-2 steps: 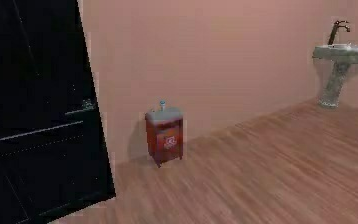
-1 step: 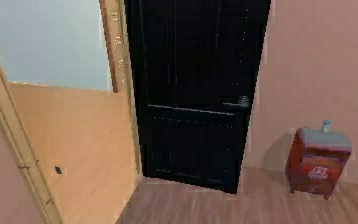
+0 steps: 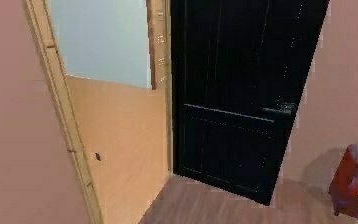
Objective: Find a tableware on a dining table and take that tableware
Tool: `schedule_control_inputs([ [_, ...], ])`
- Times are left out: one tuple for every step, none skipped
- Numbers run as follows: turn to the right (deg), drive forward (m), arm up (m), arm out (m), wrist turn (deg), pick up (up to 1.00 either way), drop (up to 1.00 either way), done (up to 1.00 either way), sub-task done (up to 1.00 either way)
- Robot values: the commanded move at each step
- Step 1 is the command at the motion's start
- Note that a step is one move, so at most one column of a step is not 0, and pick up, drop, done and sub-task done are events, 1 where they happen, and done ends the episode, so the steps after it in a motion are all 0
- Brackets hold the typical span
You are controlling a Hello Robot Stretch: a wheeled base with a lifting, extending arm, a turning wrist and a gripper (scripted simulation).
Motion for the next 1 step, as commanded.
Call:
schedule_control_inputs([
  [0.0,0.7,0.0,0.0,0.0,0.0,0.0,0.0,0.0],
])
